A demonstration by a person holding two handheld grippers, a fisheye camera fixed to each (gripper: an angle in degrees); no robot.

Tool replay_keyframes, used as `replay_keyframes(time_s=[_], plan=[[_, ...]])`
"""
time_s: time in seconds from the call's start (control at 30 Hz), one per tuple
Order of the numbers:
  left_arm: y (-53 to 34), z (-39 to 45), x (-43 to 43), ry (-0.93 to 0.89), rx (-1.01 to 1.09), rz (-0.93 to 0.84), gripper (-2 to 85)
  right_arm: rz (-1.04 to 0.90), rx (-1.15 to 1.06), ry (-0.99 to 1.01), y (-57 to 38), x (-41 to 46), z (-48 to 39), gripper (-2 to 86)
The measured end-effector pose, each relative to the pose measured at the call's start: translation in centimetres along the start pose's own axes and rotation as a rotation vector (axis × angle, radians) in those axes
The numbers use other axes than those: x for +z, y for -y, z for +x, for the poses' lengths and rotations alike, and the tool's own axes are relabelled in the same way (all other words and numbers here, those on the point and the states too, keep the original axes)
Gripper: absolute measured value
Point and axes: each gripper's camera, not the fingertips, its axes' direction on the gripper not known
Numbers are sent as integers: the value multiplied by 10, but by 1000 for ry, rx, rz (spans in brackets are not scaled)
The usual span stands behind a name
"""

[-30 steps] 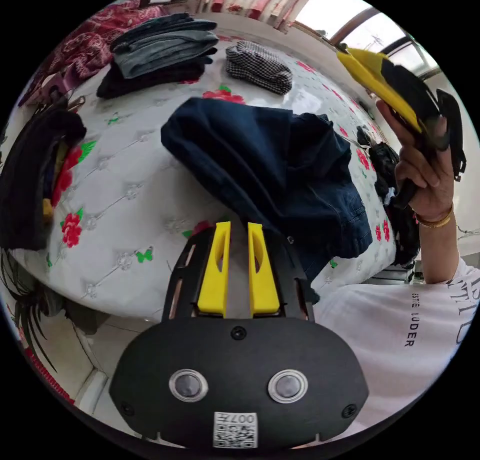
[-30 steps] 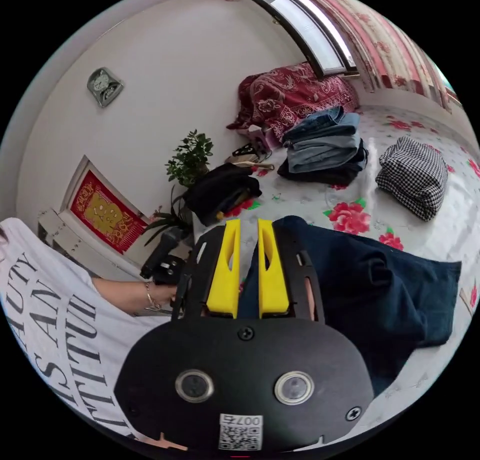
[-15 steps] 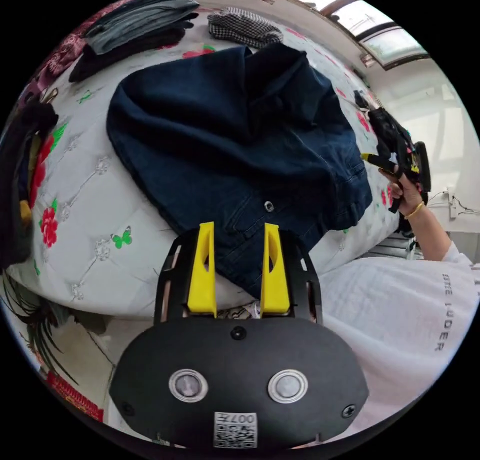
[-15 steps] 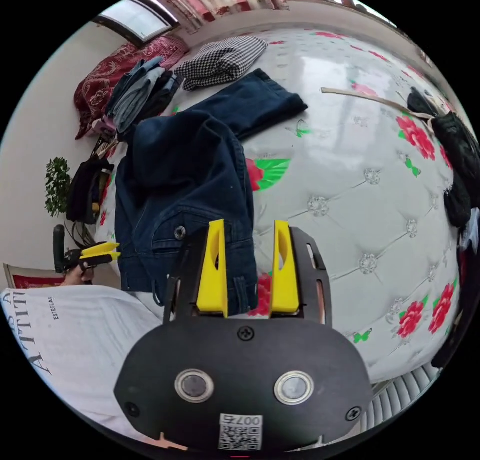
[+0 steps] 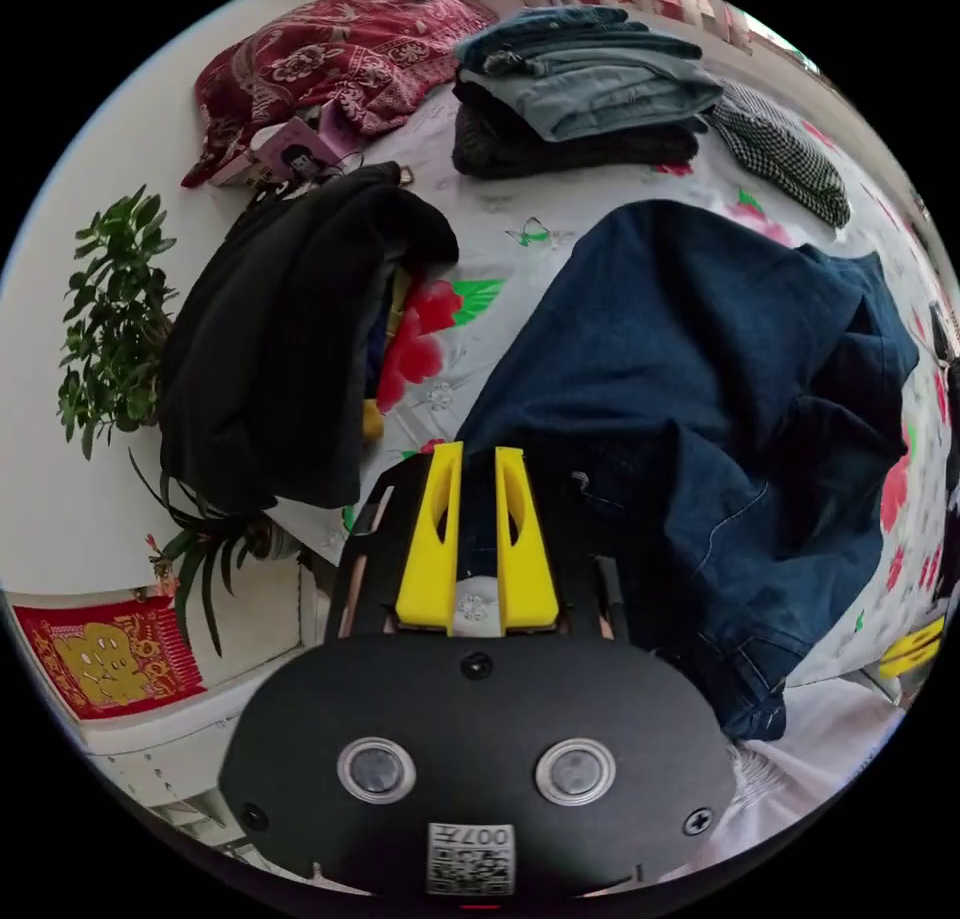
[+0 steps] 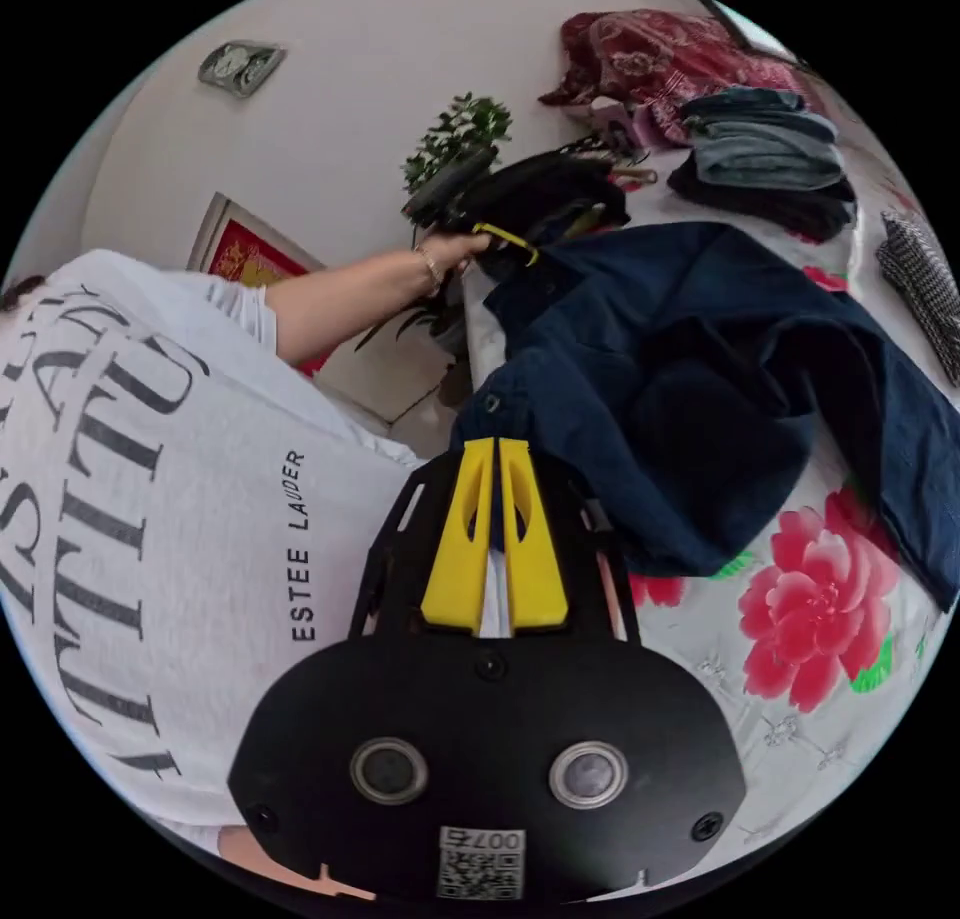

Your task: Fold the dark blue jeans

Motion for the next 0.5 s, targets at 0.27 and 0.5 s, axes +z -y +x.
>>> replay_keyframes(time_s=[0.27,0.5], plan=[[-130,24,-29,-158,-62,37,75,261,545,-467,-48,-118,161,68],[-131,153,-22,-421,230,-88,105,89,635,-612,-14,-116,259,70]])
